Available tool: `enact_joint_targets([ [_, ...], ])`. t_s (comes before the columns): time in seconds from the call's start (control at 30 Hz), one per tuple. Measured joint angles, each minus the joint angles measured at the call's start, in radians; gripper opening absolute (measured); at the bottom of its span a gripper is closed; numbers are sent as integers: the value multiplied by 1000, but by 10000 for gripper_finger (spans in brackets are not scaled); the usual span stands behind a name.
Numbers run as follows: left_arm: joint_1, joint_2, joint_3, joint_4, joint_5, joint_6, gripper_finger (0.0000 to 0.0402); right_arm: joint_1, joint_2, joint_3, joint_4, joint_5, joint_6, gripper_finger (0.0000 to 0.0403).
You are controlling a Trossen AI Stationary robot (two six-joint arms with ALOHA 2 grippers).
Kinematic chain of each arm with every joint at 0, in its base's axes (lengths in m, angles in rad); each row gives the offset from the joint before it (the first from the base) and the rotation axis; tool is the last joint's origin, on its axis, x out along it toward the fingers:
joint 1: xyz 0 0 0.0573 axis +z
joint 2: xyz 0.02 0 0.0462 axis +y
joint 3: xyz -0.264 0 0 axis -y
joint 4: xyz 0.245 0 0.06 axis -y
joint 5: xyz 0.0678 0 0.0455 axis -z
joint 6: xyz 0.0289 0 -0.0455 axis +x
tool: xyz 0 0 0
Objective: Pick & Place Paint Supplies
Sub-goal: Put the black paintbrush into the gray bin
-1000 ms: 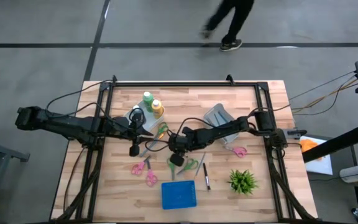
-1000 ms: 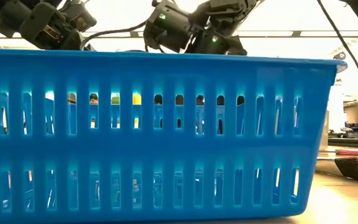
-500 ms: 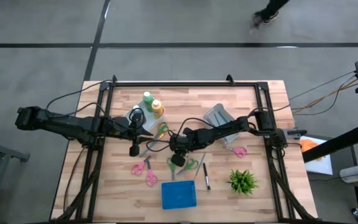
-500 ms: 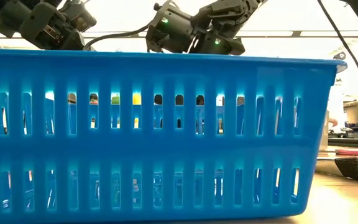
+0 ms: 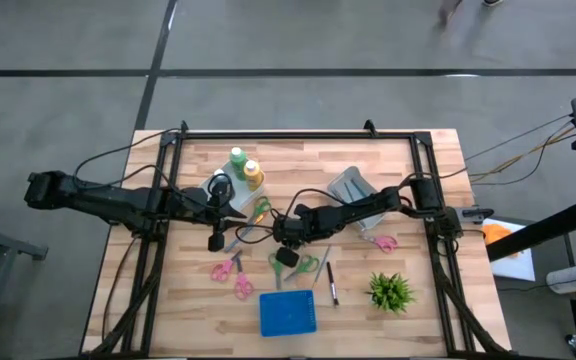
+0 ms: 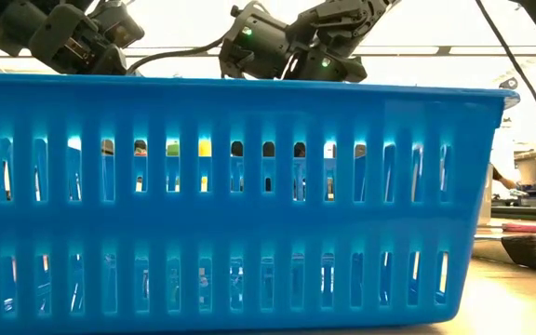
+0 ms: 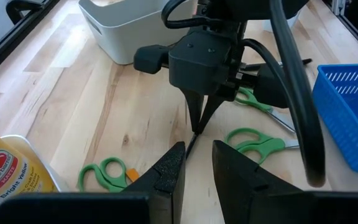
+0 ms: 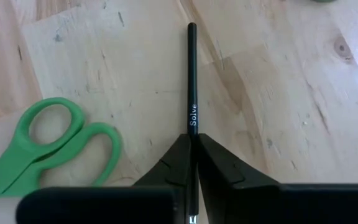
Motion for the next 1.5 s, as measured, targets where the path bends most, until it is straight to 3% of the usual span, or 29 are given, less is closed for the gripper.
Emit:
enact_joint_targets([
  [0.63, 0, 0, 0, 0, 0, 0, 82, 2, -33, -2, -1, -4, -7, 18],
  [0.9, 0, 0, 0, -1, 0, 0, 82, 2, -115, -2, -63, 13, -20, 18],
  [1.5, 0, 0, 0, -12, 0, 0, 82, 1, -403, -4, -401, 229, -28, 18],
])
